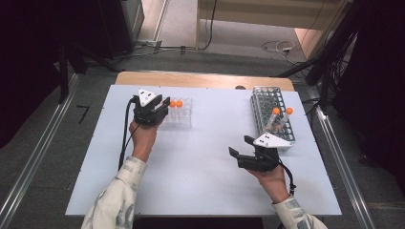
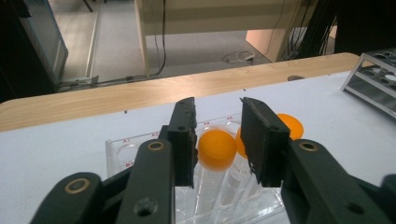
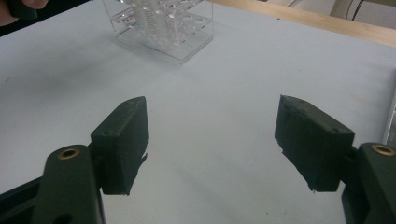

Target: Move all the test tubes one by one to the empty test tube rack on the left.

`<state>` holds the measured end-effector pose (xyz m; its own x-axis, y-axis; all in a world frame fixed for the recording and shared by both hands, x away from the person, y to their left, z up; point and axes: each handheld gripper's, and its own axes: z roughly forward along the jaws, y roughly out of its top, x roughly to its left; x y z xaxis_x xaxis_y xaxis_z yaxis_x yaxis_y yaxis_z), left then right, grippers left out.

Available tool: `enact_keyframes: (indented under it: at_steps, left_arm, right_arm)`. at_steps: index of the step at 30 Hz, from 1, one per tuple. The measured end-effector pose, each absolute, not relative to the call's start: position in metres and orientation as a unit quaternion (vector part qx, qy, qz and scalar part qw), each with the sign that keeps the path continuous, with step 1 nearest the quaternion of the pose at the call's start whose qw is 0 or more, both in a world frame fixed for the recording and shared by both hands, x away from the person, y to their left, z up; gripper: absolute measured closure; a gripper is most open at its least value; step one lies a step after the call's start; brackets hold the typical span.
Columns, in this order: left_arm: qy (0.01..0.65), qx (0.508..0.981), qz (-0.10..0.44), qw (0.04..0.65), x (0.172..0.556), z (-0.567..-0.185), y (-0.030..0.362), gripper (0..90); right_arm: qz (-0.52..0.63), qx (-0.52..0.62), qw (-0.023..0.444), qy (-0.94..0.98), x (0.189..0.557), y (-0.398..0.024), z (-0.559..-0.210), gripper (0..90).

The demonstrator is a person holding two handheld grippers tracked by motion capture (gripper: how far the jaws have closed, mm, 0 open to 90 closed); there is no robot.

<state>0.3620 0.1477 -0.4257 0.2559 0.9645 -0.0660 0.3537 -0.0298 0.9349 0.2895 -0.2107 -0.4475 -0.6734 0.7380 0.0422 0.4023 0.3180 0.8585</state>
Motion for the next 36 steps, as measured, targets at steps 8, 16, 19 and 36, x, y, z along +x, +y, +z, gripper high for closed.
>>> enact_keyframes:
  at_steps: [8,16,19,36]
  left_arm:
    - [0.518,0.632,0.315,0.483,0.357,-0.422,0.15,60.9]
    - [0.515,0.62,0.29,0.515,0.338,-0.421,0.153,46.4]
    - [0.517,0.617,0.282,0.522,0.327,-0.423,0.154,37.7]
    - [0.503,0.633,0.263,0.526,0.289,-0.433,0.147,28.4]
  right_arm:
    - [0.462,0.364,0.187,0.787,0.29,-0.214,-0.446,24.8]
    - [0.461,0.387,0.215,0.769,0.294,-0.23,-0.441,25.5]
    - [0.459,0.398,0.227,0.761,0.296,-0.239,-0.439,26.3]
    - [0.419,0.481,0.308,0.706,0.334,-0.277,-0.44,41.8]
